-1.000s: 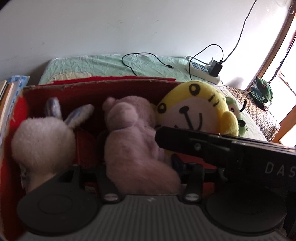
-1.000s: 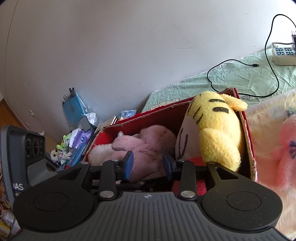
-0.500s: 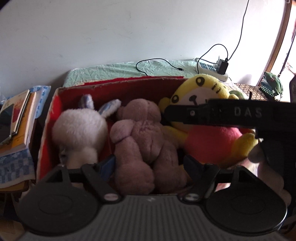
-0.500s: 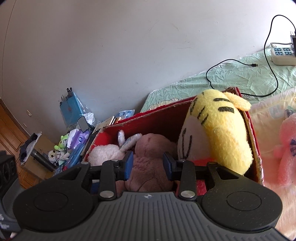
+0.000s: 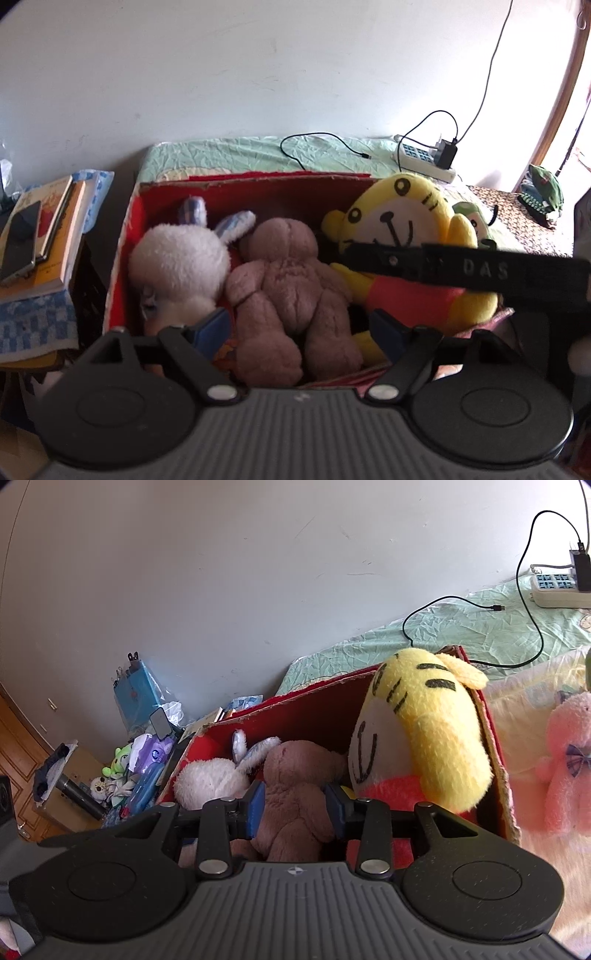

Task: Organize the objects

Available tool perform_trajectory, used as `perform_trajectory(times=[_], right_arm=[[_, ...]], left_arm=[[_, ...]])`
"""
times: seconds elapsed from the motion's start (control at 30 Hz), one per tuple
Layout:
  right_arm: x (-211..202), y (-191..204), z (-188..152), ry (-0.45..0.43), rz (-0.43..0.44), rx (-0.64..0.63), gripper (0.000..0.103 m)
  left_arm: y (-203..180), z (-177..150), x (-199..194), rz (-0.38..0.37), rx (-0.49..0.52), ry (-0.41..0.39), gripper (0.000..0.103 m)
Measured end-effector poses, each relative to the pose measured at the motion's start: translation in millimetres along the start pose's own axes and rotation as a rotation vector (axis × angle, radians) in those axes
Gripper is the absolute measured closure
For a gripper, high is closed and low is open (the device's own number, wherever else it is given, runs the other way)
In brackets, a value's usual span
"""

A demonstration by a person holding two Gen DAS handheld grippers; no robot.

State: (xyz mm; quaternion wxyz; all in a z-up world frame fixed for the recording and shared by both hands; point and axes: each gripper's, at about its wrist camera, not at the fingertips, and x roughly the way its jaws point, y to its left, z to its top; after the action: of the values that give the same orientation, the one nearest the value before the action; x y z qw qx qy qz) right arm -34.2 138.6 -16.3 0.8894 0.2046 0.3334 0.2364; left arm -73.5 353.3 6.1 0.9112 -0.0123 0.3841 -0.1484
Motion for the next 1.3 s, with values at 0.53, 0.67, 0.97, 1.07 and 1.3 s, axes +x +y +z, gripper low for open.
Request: perform_trajectory(times=[0.53, 0.67, 0.97, 1.07, 1.3], right_arm=[[-21, -11, -6, -0.031, -0.035, 0.044, 0.057], [-23, -15, -7, -0.036, -0.014, 0.074, 0.058], [-31, -15, -9, -0.041, 0.021, 0.033, 0.058], [-33, -20, -6, -0.023, 0.056, 0.036, 0.058], [-37, -29, 2, 0.038, 0.137, 0.038, 0.059]], left_arm=[[-21, 13, 25, 0.187, 0.015, 0.101, 0.009], [-26, 13, 26, 0.205, 0.021, 0.098, 0.008], [-35, 16, 30, 0.270, 0.010, 0.114, 0.004], [-42, 16, 28, 0.307, 0.004, 0.110, 0.003], [-60, 16, 25, 0.412, -0.020, 0.103, 0.003]])
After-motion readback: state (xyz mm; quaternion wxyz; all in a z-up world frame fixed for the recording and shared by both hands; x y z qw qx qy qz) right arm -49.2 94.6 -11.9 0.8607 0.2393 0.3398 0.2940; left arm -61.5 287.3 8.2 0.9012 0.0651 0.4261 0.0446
